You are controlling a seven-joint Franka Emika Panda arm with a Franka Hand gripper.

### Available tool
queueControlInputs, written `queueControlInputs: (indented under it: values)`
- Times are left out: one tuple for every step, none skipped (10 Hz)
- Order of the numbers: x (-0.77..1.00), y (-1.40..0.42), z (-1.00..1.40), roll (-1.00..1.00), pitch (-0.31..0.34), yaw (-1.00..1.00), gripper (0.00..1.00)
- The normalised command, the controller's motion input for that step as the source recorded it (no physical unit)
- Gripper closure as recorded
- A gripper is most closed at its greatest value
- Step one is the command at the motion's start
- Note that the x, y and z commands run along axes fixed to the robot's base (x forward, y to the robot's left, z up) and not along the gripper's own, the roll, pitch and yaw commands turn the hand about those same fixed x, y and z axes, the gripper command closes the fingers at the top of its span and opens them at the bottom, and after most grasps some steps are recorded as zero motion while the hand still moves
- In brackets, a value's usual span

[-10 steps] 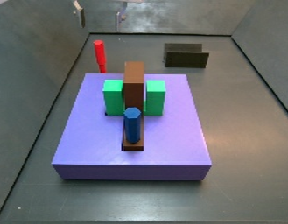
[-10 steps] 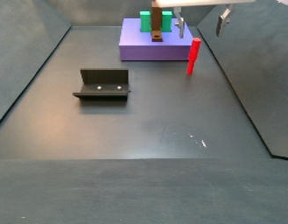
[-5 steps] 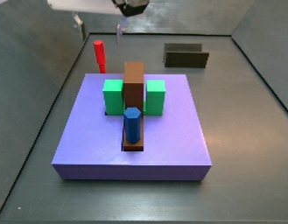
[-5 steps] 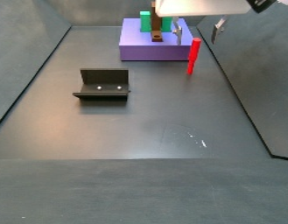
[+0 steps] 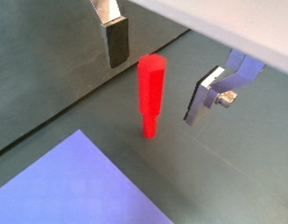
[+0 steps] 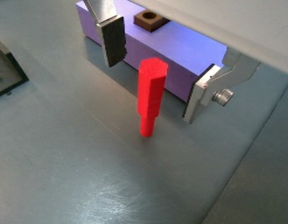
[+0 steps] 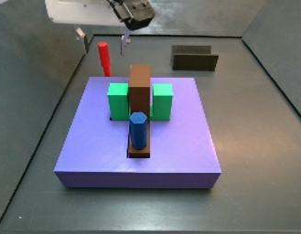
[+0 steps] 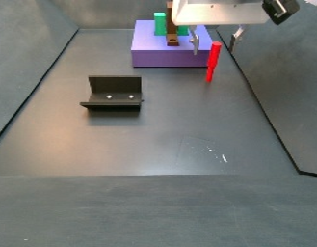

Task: Pick up the red object. Move up. Move to above the board. Insert the red object.
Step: Pick up the red object.

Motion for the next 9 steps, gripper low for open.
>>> queueControlInputs:
  values:
    - [0.00,0.00,-0.09,0.01,-0.011,0.00,0.00]
    - [0.00,0.00,-0.10,0.03,-0.003,0.00,0.00]
    - [0.00,0.00,-0.09,0.05,0.000,0.00,0.00]
    - [0.00,0.03,-0.08,0.05,0.000,-0.02,0.00]
    - [0.00,0.02,-0.07,0.05,0.000,-0.02,0.00]
    - [-0.01,0.01,-0.10,0.07,-0.006,-0.03,0.00]
    - [-0.01,0.01,-0.07,0.07,-0.004,-0.02,0.00]
    - [0.00,0.00,0.00,0.07,0.000,0.00,0.00]
    - [0.00,0.00,0.00,0.00,0.000,0.00,0.00]
